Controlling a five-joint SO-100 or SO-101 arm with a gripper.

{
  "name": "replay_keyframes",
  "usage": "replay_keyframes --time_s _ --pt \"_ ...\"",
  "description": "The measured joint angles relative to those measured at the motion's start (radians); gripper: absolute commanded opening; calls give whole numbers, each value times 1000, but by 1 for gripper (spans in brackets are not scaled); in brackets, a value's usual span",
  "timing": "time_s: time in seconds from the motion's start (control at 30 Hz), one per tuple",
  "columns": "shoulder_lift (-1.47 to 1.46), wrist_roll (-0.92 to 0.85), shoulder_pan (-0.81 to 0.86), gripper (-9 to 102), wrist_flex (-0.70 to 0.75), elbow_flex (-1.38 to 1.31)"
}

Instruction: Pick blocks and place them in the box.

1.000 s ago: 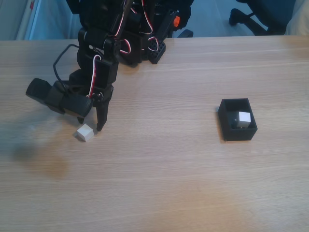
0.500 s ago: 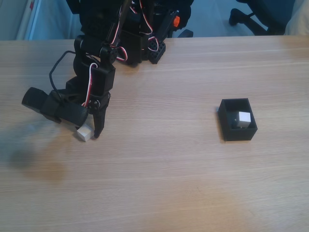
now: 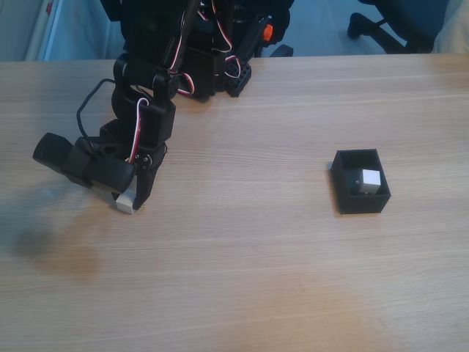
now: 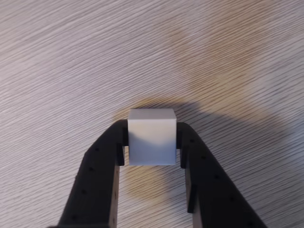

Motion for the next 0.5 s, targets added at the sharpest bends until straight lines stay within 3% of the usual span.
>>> replay_keyframes --time_s 0.27,0.5 --pt "158 23 -80 0 86 8" --pt "488 149 -353 0 287 74"
